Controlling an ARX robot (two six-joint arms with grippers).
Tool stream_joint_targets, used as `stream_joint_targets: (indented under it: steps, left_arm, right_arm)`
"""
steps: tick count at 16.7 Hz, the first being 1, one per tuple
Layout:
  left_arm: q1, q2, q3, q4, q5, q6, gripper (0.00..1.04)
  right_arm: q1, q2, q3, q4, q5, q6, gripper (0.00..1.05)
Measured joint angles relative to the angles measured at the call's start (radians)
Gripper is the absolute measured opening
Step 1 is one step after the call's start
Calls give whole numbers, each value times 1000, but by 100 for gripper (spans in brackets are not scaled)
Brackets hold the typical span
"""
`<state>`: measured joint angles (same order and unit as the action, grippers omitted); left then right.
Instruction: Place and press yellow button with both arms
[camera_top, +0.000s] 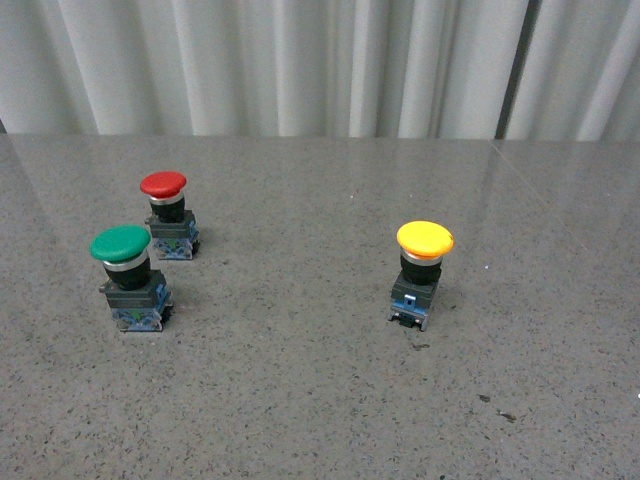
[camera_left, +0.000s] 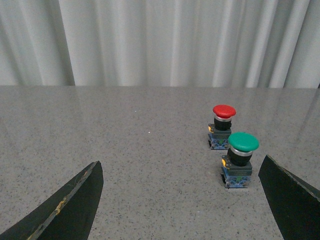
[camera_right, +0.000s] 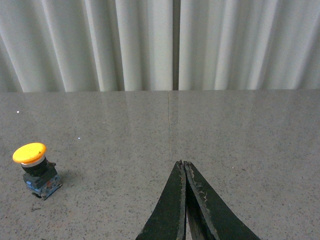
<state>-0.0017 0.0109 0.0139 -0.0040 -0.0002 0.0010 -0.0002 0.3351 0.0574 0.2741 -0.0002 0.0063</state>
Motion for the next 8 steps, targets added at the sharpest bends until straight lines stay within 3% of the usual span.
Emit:
stream_joint_targets:
  steps: [8]
  left_arm:
    - [0,0,0,0,0,0,98]
  right_arm:
    - [0,-139,-46,-74,0,0,2]
